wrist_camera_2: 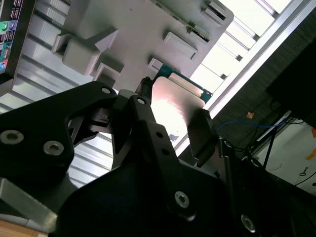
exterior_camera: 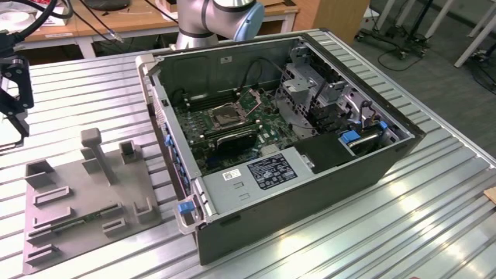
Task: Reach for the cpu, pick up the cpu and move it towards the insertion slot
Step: 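Pick up the cpu and move it towards the insertion slot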
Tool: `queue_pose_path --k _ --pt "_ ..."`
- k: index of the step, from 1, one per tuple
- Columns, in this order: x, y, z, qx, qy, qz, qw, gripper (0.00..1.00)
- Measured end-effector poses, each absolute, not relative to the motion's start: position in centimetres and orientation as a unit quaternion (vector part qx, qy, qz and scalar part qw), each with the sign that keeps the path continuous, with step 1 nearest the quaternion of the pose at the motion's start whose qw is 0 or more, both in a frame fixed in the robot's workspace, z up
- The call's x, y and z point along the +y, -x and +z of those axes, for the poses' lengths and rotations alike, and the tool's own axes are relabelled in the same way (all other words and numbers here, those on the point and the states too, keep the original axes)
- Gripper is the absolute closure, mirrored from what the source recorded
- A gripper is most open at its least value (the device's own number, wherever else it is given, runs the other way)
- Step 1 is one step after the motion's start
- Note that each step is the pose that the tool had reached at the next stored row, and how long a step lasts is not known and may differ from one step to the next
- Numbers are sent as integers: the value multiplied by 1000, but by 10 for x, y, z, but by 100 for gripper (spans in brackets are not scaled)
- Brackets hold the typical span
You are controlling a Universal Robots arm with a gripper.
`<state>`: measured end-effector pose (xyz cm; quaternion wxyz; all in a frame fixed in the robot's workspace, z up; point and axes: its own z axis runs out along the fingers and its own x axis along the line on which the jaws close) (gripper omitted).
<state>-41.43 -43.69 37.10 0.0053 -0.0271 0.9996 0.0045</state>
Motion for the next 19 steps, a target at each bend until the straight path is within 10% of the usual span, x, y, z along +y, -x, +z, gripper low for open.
queue_pose_path --k 19 --pt "-437 392 371 1000 27 4 5 46"
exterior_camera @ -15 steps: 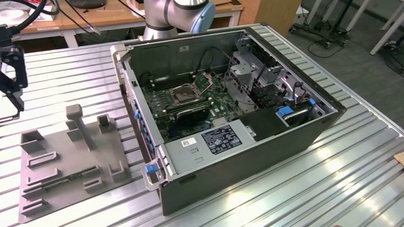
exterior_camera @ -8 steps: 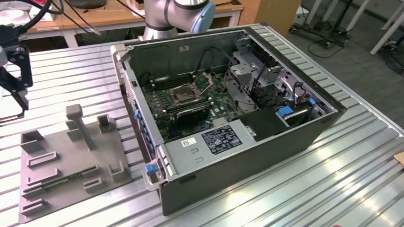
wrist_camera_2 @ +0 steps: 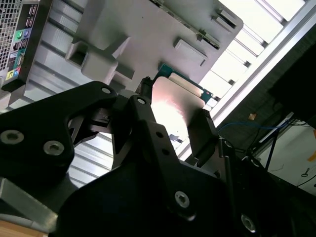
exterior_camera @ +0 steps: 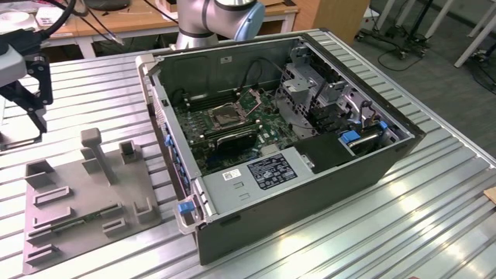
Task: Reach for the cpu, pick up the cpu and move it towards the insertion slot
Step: 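Pick up the cpu and move it towards the insertion slot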
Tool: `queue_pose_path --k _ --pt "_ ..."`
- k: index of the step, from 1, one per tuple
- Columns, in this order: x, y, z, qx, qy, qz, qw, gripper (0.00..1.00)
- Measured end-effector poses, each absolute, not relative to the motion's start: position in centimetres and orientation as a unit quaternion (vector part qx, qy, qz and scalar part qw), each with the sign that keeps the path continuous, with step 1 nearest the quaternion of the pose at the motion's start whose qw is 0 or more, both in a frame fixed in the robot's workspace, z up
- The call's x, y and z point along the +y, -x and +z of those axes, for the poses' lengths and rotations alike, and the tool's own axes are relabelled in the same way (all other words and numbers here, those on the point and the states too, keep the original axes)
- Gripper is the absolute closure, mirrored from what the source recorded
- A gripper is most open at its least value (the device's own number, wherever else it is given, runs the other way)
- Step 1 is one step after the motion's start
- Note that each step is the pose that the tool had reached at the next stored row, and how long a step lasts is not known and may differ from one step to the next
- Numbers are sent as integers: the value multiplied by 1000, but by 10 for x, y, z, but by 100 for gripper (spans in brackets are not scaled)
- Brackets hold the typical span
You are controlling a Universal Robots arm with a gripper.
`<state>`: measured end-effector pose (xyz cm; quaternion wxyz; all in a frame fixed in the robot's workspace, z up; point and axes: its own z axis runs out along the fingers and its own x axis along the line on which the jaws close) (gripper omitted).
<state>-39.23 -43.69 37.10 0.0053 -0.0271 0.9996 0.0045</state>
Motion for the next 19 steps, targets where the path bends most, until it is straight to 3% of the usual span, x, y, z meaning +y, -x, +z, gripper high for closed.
queue_pose_path --k 19 --pt "-437 364 371 1000 27 4 5 46"
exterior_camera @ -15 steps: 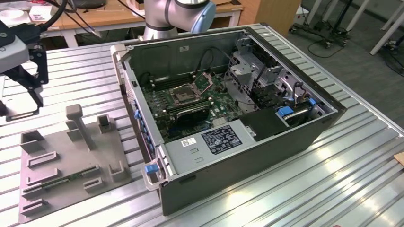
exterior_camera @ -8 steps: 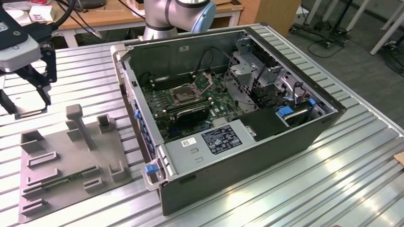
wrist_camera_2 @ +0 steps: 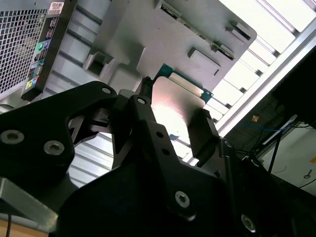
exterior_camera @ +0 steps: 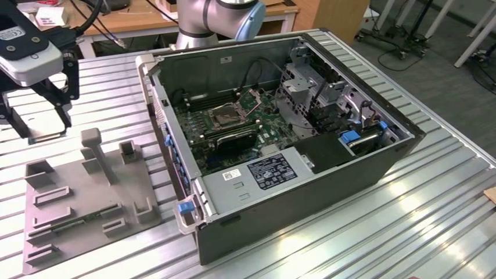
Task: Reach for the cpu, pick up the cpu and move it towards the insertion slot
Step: 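Pick up the cpu and move it towards the insertion slot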
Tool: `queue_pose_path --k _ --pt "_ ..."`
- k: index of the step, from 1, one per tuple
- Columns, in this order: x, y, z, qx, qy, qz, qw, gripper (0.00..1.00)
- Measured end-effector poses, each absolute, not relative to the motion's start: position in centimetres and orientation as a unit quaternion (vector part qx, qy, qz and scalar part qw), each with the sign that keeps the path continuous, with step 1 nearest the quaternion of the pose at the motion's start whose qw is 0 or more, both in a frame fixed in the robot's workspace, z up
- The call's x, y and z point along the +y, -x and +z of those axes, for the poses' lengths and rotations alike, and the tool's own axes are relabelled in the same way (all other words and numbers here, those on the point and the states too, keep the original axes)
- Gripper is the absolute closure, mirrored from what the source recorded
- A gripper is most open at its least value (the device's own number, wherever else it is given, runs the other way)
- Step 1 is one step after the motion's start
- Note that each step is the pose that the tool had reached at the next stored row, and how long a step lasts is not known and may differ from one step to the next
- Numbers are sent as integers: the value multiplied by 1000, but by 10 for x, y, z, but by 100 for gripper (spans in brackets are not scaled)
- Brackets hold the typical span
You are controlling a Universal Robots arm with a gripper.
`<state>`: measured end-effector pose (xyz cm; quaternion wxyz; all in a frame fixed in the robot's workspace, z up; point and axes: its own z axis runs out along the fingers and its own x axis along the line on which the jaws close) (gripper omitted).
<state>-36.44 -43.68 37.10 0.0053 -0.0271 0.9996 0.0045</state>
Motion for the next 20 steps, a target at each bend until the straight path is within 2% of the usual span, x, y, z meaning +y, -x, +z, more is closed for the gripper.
queue_pose_path --k 20 --pt "-437 352 371 1000 27 4 5 46"
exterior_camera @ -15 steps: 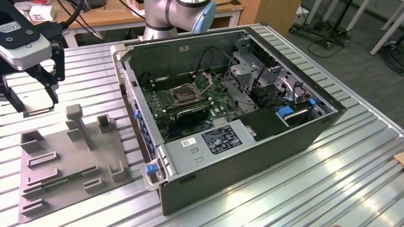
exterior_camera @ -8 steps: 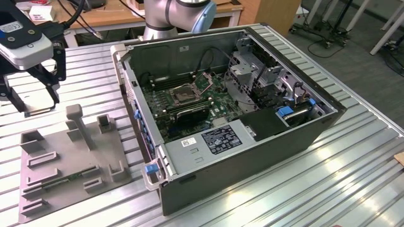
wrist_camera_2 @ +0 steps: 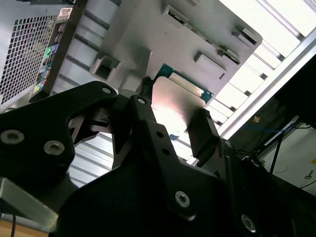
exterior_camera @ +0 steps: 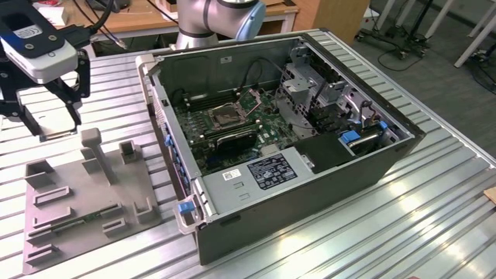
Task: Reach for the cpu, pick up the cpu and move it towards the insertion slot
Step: 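Pick up the cpu and move it towards the insertion slot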
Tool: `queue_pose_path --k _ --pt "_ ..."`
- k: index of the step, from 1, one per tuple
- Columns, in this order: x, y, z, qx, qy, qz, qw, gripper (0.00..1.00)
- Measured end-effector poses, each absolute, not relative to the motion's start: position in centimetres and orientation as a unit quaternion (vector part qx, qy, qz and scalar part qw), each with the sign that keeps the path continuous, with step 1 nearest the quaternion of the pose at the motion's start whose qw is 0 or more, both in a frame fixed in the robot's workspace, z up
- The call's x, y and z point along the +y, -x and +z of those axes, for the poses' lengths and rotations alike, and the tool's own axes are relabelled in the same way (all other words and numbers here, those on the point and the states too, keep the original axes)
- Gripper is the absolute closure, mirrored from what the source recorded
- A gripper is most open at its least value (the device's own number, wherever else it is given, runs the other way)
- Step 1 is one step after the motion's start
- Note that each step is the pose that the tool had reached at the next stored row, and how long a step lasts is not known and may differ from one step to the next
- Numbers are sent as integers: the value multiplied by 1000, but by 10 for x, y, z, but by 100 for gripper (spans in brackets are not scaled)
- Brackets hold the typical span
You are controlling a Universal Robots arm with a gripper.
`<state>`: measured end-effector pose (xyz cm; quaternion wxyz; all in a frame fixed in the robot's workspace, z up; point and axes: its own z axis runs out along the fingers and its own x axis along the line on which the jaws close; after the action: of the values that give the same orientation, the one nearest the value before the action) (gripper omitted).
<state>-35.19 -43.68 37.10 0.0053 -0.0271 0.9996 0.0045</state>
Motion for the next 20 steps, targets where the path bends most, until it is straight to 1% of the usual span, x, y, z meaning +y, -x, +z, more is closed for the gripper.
queue_pose_path --k 20 --pt "-437 346 371 1000 27 5 5 46"
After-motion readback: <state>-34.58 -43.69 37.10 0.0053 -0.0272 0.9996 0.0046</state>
